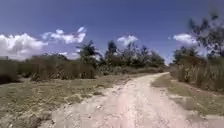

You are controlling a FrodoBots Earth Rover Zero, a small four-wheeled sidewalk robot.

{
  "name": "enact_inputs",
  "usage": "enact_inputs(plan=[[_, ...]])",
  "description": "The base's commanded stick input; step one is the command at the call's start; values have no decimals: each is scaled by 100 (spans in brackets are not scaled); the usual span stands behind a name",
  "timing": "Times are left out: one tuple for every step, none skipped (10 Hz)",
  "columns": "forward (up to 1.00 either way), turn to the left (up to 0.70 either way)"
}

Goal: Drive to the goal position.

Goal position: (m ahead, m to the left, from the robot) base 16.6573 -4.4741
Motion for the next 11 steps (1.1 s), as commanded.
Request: enact_inputs(plan=[[70,-35],[70,-35],[70,-35],[70,-12],[70,0],[70,0],[70,0],[70,0],[70,0],[70,0],[70,0]])
